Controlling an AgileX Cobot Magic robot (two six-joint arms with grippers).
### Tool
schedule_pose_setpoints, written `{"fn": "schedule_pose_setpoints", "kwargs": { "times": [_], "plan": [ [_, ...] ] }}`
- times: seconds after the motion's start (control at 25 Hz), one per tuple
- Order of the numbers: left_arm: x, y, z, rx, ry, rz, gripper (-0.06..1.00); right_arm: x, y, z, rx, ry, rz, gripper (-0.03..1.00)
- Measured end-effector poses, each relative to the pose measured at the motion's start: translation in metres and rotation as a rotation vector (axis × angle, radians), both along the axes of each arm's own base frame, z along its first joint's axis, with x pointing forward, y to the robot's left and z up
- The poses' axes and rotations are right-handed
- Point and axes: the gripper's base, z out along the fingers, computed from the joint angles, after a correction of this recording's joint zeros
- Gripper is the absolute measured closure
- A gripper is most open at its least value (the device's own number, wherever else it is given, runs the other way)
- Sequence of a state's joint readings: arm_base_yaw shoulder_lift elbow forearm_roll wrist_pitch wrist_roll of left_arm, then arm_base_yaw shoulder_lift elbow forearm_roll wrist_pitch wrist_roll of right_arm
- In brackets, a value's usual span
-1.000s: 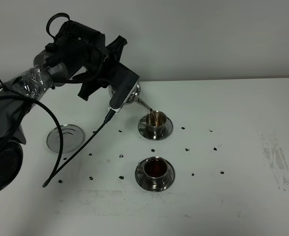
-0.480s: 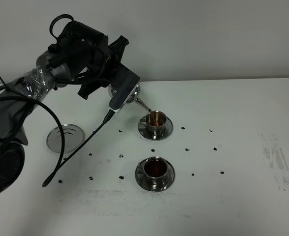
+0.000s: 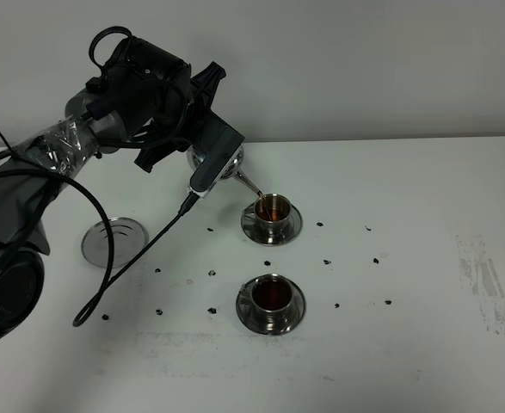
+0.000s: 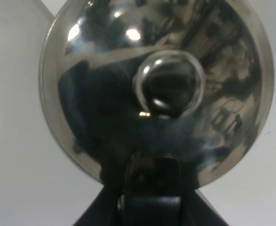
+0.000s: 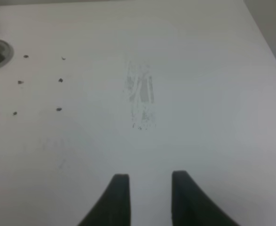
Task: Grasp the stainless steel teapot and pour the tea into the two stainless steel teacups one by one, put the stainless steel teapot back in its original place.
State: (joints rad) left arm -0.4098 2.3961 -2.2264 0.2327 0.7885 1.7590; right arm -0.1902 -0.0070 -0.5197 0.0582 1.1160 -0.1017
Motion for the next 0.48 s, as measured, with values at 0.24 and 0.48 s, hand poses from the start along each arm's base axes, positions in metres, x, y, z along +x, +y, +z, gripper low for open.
{"fn": "schedule_pose_setpoints", "kwargs": {
  "times": [0.24,0.48],
  "plan": [
    [0.0008,0.0009,0.0005,0.014,-0.011,-0.002,0.72,0.0000,0.0000,0.0000,0.000,0.000,0.000,0.76],
    [0.0010,0.0001,0.0009,0.013,-0.018,-0.005,0.72,0.0000,0.0000,0.0000,0.000,0.000,0.000,0.76]
  ]
}}
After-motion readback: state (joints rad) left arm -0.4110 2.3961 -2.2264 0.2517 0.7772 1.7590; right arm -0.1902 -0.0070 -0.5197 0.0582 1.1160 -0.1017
